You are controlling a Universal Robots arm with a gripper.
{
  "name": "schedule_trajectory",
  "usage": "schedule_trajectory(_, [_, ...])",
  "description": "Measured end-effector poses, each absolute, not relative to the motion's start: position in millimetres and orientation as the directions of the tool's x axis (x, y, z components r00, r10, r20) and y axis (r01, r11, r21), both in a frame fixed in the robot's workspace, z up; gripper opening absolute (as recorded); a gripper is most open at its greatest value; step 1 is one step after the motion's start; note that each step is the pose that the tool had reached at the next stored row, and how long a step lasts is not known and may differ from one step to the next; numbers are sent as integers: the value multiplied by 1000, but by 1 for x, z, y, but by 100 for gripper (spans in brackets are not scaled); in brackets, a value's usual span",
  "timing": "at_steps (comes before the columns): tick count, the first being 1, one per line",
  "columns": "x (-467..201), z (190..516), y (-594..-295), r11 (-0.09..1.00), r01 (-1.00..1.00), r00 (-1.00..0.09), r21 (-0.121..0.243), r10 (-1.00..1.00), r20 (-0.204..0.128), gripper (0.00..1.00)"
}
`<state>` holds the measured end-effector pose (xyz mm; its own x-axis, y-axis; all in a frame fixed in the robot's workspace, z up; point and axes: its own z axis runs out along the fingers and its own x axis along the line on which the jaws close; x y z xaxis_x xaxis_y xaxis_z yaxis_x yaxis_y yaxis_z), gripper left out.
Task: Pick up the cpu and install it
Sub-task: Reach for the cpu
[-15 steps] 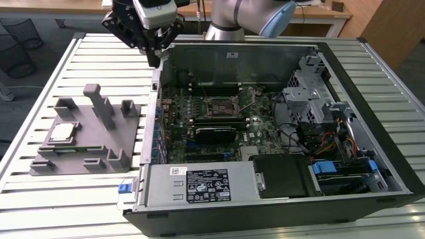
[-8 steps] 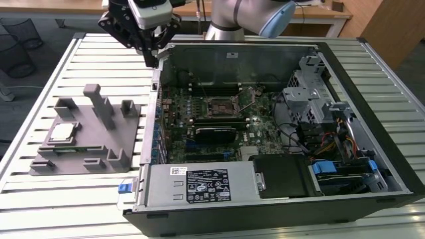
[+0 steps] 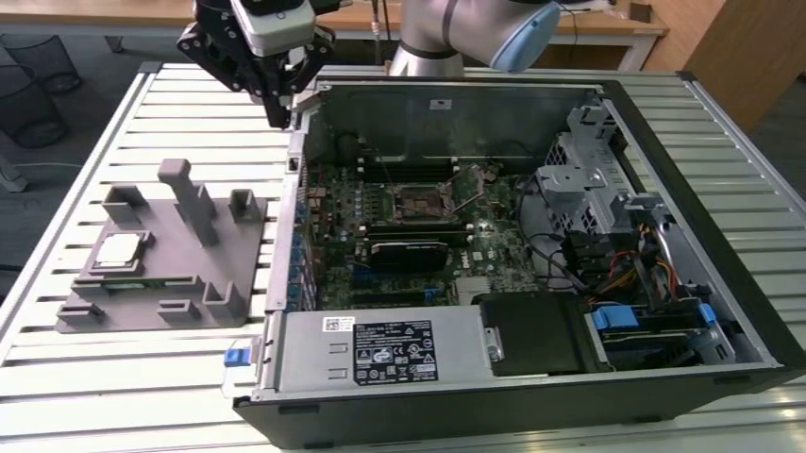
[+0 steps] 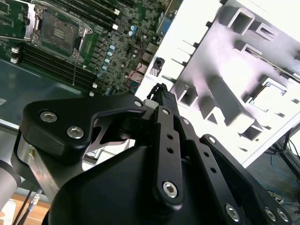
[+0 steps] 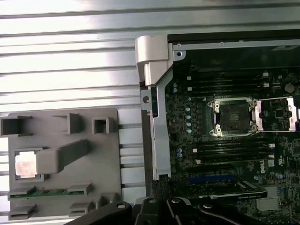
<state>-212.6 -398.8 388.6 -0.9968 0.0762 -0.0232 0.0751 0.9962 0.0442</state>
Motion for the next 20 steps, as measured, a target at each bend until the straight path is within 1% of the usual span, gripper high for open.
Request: schedule_trajectory(20, [-238,387,-399,996,75,-997,44,76,-23,11])
